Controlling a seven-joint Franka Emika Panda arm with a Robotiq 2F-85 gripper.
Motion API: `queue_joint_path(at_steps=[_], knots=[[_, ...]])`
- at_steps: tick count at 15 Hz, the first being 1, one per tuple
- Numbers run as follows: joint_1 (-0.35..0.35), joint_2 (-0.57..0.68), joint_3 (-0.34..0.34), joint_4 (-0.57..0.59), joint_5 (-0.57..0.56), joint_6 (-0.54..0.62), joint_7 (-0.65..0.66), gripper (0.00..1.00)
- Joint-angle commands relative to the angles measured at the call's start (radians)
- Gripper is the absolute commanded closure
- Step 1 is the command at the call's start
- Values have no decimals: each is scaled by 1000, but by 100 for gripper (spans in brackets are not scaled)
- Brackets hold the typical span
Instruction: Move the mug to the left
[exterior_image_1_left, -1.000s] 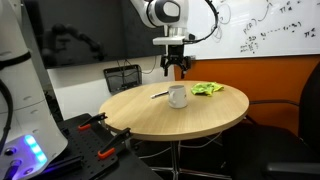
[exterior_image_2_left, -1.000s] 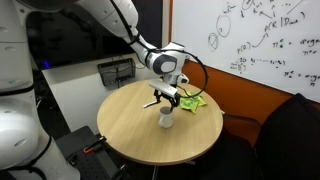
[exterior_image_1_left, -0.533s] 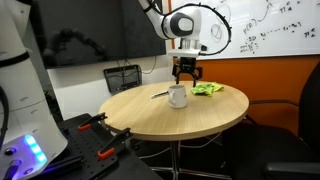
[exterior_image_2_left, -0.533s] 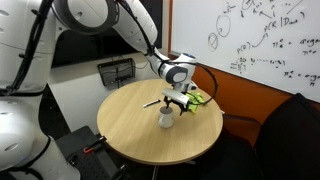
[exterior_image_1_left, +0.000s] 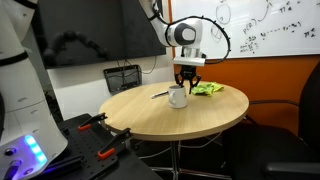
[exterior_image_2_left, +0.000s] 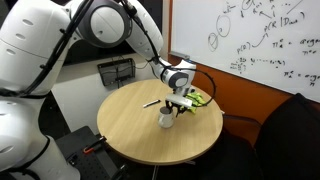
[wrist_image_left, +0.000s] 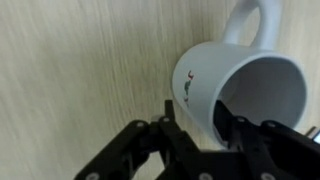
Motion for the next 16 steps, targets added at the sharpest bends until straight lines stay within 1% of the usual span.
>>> queue_joint_path(at_steps=[1,3,5,6,8,10,13,16], knots=[[0,0,4,8,-69,0,-15,85],[-1,-5,6,2,-87,7,-11,100],[-1,-19,8,-11,-102,22,-9,100],[1,-30,9,-20,-104,26,-3,97],[14,-67,4,-63,-126,57,10,99],[43,-111,-15,-120,-175,106,49,98],[78,-184,-23,-214,-238,142,108,98],[122,-240,-19,-293,-282,119,183,98]])
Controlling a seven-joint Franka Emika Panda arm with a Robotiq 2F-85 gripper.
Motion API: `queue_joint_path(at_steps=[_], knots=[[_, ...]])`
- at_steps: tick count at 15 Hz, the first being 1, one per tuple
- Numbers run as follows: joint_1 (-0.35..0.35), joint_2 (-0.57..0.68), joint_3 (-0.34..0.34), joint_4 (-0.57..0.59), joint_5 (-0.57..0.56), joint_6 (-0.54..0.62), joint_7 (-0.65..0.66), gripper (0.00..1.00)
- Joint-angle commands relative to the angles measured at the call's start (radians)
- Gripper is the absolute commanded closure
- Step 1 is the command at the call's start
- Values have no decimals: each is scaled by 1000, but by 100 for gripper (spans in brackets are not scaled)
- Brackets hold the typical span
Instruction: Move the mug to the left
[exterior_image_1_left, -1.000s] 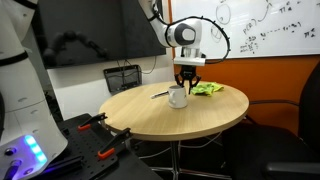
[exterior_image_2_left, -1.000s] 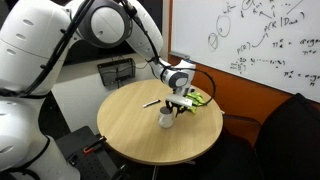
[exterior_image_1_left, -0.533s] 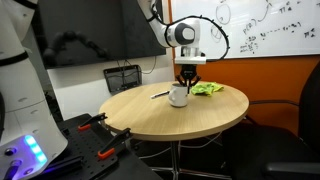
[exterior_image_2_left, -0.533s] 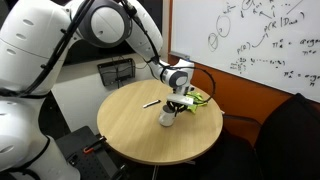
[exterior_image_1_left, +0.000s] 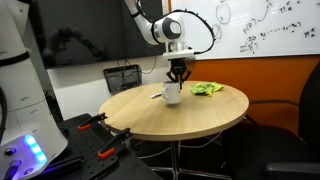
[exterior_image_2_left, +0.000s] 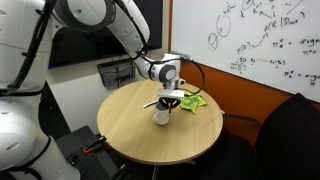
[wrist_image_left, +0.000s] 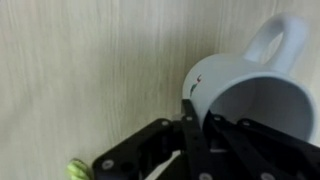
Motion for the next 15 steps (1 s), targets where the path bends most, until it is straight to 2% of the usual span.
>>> queue_joint_path(at_steps=[1,7,10,15], knots=[[56,-96,-9,-118,-48,13,85,98],[140,-117,18,-169,-17,10,244,98],[164,-103,15,-185,-23,93,318,98],[173,-71,12,-200,-22,199,368,98]])
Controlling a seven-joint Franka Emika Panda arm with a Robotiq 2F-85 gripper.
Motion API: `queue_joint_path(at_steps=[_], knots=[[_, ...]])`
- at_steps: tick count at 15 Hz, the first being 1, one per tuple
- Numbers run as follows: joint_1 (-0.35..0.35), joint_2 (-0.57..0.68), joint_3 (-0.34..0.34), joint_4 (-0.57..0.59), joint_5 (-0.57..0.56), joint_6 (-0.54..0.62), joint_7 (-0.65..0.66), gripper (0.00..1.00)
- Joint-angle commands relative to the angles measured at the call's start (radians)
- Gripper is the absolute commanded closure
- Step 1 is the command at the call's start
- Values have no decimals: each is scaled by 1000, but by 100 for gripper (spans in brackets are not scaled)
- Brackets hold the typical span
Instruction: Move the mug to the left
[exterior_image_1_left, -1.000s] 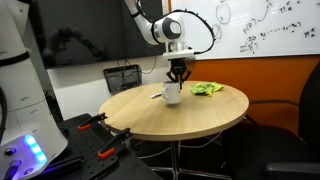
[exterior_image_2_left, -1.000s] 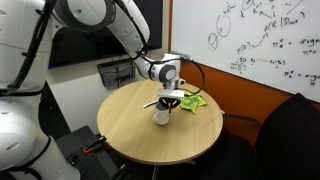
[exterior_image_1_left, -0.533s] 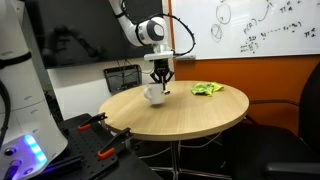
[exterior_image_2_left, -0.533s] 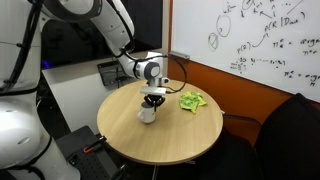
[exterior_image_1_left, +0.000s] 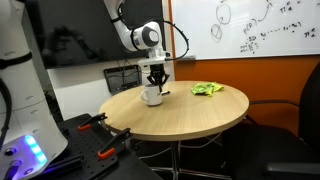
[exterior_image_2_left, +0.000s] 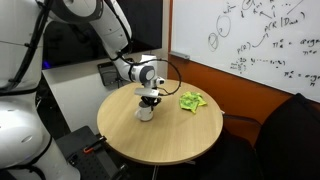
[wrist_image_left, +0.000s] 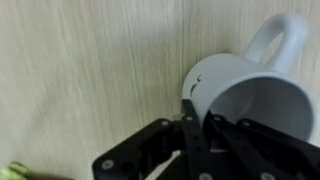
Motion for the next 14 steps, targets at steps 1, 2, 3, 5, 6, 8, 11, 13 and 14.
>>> queue_joint_path(at_steps=[1,2,3,5,6,8,11,13,14], knots=[[18,-3,-16,-21,-2,51,44,98],[20,-2,-18,-22,-6,44,47,98],[18,-2,-15,-21,-5,30,41,66],[10,-19,-4,-22,12,6,24,60],[2,-36,5,-24,26,-17,12,52],[-15,-82,21,-21,57,-91,-27,37],[-27,-186,27,-7,130,-298,-86,15],[-35,-268,26,11,218,-453,-156,1],[-35,-311,19,9,268,-476,-185,0]])
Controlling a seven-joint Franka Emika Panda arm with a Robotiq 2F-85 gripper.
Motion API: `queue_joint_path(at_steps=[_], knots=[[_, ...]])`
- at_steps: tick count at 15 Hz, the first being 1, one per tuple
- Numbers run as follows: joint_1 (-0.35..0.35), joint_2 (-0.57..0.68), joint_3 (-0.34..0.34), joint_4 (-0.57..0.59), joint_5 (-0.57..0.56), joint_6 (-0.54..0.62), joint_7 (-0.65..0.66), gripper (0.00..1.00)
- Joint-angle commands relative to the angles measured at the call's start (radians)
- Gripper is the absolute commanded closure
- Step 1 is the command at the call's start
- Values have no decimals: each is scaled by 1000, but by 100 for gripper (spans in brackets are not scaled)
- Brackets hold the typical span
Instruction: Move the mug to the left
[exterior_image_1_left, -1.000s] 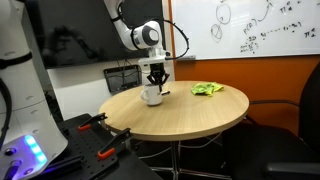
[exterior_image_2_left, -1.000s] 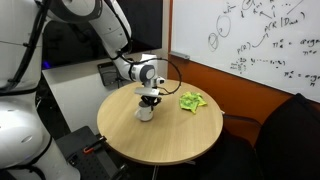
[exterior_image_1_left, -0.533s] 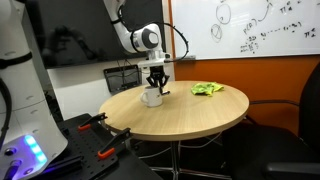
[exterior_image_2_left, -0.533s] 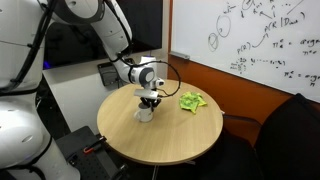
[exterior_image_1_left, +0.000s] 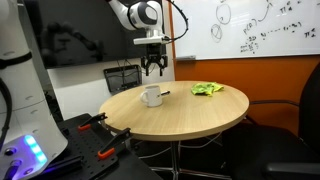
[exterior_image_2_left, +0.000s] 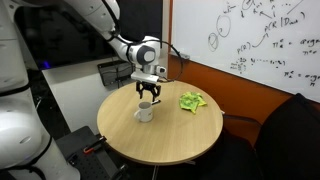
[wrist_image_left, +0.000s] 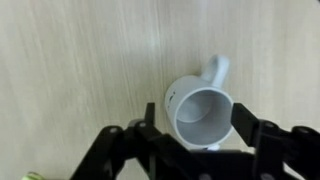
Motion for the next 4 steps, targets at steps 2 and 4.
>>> queue_joint_path(at_steps=[2,4], knots=[[-8,-163,-13,1,178,-134,-110,0],[1,-215,-30,-14,220,-62,-161,0]])
